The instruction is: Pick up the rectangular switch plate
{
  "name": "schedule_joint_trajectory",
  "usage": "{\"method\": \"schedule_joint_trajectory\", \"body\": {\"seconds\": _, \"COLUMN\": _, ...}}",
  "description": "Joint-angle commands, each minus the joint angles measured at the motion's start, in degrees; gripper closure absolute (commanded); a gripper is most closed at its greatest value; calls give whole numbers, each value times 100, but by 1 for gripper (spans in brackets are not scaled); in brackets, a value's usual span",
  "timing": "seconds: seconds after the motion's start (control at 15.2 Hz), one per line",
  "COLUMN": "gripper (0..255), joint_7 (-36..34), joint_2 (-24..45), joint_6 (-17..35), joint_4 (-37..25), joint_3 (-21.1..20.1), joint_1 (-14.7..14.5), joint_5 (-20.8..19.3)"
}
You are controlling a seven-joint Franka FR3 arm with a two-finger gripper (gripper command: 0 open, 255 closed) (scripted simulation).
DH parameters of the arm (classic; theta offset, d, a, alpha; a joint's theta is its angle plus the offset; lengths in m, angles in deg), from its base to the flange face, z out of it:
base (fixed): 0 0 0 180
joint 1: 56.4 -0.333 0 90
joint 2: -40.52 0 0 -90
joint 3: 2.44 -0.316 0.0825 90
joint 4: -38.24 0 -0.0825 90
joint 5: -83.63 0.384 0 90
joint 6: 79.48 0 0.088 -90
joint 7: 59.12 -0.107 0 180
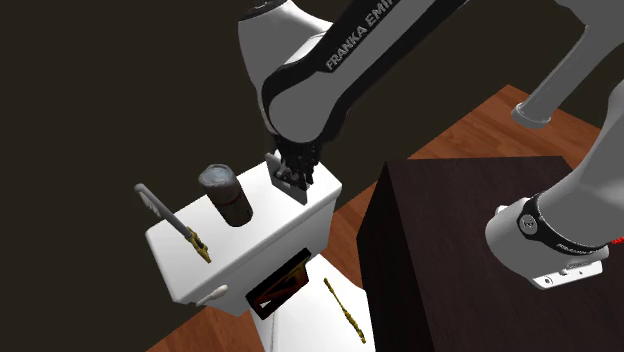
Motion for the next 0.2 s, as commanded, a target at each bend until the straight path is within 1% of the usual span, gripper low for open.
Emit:
{"method": "schedule_joint_trajectory", "body": {"seconds": 0.0, "gripper": 255, "joint_7": -36, "joint_2": -130, "joint_6": -136, "joint_4": -7, "joint_3": 12, "joint_1": -10, "joint_5": -36}}
{"method": "schedule_joint_trajectory", "body": {"seconds": 0.13, "gripper": 255, "joint_7": -39, "joint_2": -140, "joint_6": -146, "joint_4": -8, "joint_3": 13, "joint_1": -10, "joint_5": -38}}
